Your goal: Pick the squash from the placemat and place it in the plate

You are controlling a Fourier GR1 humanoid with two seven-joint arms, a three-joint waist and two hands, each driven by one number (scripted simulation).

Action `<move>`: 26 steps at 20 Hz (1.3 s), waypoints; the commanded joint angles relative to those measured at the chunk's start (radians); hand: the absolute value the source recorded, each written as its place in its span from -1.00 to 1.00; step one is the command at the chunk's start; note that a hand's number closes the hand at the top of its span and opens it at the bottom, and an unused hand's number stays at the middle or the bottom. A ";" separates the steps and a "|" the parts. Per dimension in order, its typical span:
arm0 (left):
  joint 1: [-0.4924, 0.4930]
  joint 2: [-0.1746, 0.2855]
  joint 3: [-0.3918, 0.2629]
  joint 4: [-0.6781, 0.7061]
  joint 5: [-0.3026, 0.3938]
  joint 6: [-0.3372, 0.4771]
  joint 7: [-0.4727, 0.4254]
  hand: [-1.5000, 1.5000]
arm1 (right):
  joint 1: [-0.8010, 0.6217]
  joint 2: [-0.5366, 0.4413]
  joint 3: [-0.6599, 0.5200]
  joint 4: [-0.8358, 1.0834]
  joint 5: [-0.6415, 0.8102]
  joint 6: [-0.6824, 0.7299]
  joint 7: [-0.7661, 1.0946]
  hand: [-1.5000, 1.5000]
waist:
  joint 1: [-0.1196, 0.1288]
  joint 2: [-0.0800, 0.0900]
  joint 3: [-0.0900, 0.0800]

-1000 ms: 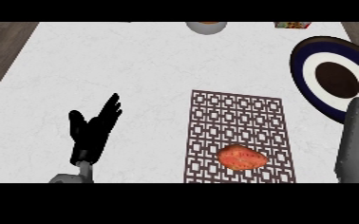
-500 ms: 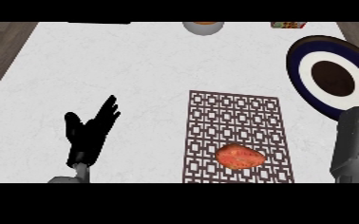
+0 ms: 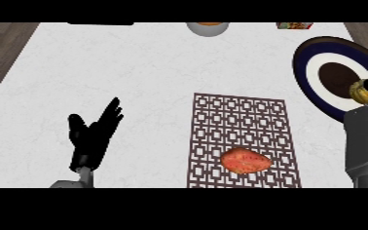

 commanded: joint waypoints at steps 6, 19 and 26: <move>0.010 0.001 0.018 0.026 0.003 0.001 -0.007 0.00 | 0.055 0.024 0.114 -0.157 -0.218 -0.247 -0.050 -1.00 | -0.020 -0.007 -0.003; 0.006 -0.008 0.024 0.005 -0.005 0.010 -0.006 0.00 | 0.443 0.260 0.617 -0.560 -0.473 -0.252 -0.123 -1.00 | -0.023 -0.012 -0.004; -0.008 -0.003 0.028 -0.005 -0.023 0.004 0.020 0.00 | 0.440 0.262 0.636 -0.467 -0.422 -0.253 -0.083 -1.00 | -0.027 -0.013 -0.006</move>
